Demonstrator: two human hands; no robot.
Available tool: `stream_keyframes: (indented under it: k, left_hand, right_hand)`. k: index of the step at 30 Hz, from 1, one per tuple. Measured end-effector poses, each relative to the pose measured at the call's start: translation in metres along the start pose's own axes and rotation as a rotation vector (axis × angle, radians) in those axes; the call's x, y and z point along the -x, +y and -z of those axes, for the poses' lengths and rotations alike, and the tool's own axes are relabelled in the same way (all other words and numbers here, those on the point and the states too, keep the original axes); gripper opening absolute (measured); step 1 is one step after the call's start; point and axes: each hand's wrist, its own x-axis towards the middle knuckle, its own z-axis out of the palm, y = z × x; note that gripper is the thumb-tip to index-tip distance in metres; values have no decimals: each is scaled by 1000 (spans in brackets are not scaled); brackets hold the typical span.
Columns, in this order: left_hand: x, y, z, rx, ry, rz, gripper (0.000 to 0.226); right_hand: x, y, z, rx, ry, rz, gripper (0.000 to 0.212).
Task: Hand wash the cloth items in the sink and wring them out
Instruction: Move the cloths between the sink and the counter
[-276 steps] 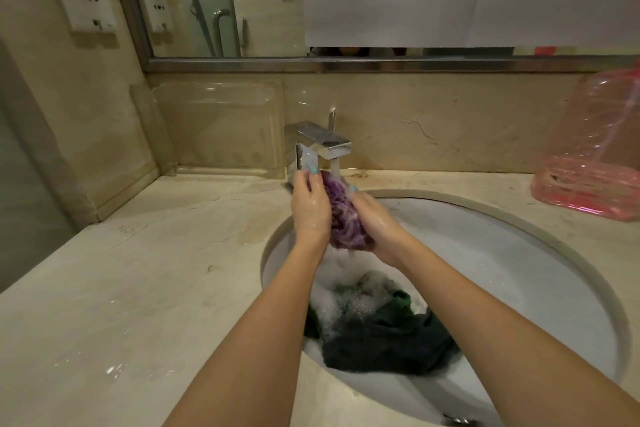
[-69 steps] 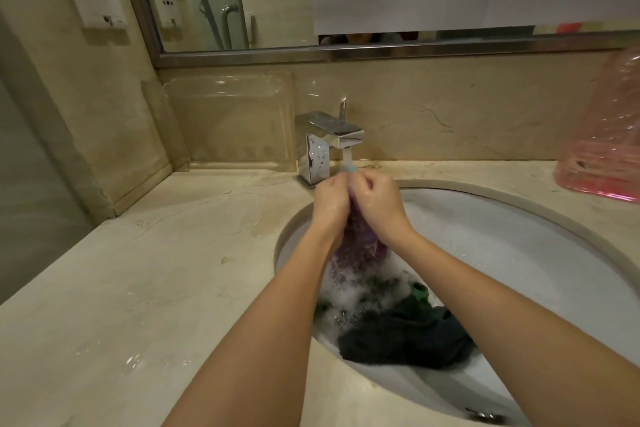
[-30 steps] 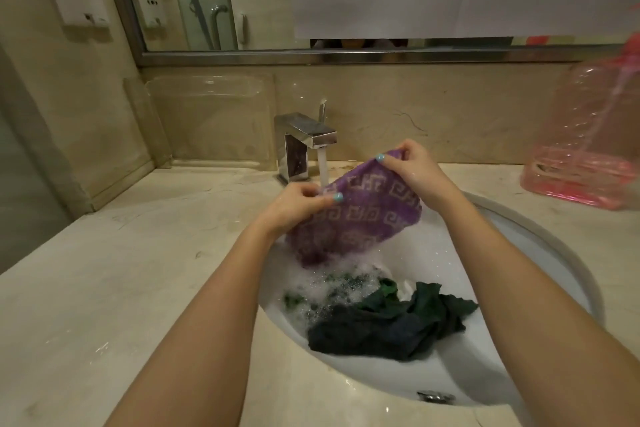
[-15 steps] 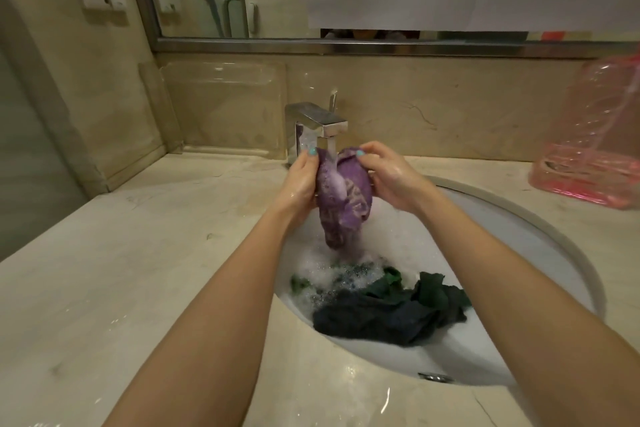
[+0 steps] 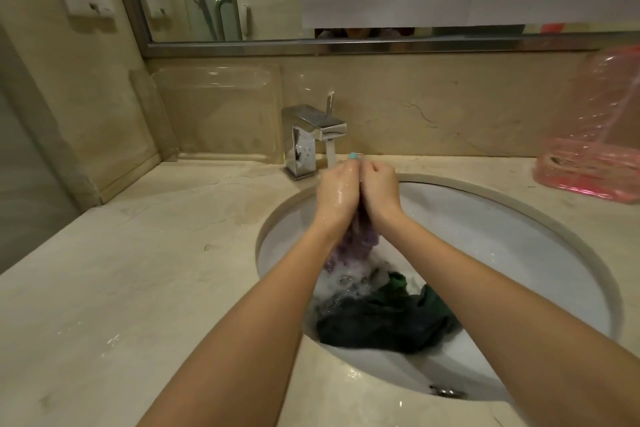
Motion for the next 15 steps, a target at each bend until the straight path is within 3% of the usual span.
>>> stream_keyframes:
  k: [4, 7, 9, 12, 15]
  left_hand:
    - [-20, -14, 18, 44, 117, -14, 42]
    - [-24, -18, 21, 102, 64, -18, 34]
    - [-27, -19, 29, 38, 102, -60, 35]
    - [-29, -23, 49, -81, 164, -153, 39]
    - [-29, -22, 63, -90, 205, -238, 40]
  right_hand:
    - [18, -11, -10, -1, -148, 136, 47]
    - [8, -16, -3, 171, -97, 178, 46]
    - [-5, -8, 12, 347, -62, 146, 41]
    - [-25, 15, 41, 469, -183, 11, 24]
    - [-35, 26, 61, 483, -285, -9, 32]
